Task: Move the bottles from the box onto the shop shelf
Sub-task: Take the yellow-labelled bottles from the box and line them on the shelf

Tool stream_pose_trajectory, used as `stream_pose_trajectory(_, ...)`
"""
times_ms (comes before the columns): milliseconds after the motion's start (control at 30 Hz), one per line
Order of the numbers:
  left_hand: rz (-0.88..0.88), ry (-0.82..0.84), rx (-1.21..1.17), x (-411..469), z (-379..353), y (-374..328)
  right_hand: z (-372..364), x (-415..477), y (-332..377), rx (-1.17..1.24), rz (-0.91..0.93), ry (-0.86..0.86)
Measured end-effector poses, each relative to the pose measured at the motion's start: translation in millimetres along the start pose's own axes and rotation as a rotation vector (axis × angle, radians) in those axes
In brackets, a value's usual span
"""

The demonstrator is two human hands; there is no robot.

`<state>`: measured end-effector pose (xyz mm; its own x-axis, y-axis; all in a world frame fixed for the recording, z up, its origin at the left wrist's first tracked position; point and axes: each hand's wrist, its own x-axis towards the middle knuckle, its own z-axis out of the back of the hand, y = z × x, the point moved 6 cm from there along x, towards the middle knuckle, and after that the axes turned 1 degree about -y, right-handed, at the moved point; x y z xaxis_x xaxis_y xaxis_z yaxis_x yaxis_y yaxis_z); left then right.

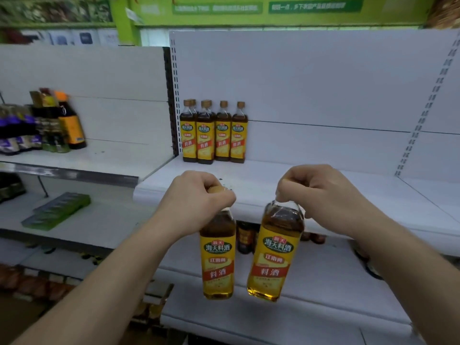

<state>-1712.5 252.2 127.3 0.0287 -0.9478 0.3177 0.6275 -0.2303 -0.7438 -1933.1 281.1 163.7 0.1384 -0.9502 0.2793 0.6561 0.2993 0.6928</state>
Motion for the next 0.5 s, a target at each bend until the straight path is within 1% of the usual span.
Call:
stream_pose_trajectory(200, 0.012, -0.036, 0.028, 40.7, 5.1, -23.2, 22.1, 56.3, 1.4, -0.014, 0.107, 0.055)
stream_pose_trajectory(367, 0.0, -0.08, 0.041, 68.1, 11.4, -46.8, 40.2, 91.8, 4.0, 0.036, 0.199, 0.08)
stream_pose_trajectory(500, -0.018, -0.103, 0.021, 90.1, 15.3, -63.2, 53.9, 119.0, 1.9, 0.075, 0.219, 0.093)
